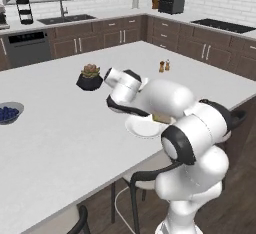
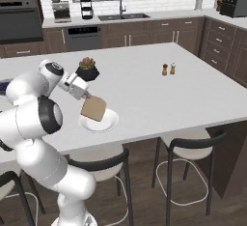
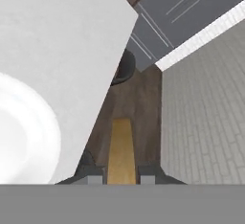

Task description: Start the toaster. Once the lever pops up, take the bread to the plate on the dining counter.

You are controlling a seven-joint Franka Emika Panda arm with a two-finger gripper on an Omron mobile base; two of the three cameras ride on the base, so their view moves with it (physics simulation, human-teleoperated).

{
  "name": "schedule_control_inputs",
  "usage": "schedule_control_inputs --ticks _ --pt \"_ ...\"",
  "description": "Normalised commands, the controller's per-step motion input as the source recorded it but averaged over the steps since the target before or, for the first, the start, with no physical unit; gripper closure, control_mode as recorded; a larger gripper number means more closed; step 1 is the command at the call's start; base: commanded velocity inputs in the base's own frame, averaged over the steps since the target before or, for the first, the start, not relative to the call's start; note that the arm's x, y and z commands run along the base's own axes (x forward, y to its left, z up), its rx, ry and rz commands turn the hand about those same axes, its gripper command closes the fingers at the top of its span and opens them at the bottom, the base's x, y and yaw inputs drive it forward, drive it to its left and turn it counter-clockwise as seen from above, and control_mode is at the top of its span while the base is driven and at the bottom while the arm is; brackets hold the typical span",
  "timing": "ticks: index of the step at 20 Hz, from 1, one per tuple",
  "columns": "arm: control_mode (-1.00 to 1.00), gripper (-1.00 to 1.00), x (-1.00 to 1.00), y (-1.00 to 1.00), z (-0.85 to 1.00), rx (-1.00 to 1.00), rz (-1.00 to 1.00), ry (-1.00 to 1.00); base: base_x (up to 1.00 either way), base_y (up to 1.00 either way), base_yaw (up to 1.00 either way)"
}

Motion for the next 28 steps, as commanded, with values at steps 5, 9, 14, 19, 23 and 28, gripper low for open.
schedule_control_inputs --ticks 5,9,14,19,23,28 --pt "-1.00 1.00 0.40 0.00 -0.29 0.00 0.05 0.00 0.00 0.00 0.00" --pt "-1.00 1.00 0.06 0.00 -0.26 0.00 0.00 0.00 0.00 0.00 0.00" --pt "-1.00 1.00 0.24 0.00 -0.31 0.00 0.00 0.00 0.00 0.00 0.00" --pt "-1.00 1.00 0.37 0.02 -0.48 0.00 0.00 0.01 0.00 0.00 0.00" --pt "-1.00 1.00 0.22 0.15 -0.56 -0.01 0.01 0.00 0.00 0.00 0.00" --pt "-1.00 1.00 0.25 0.19 -0.38 0.00 0.01 0.00 0.00 0.00 0.00"
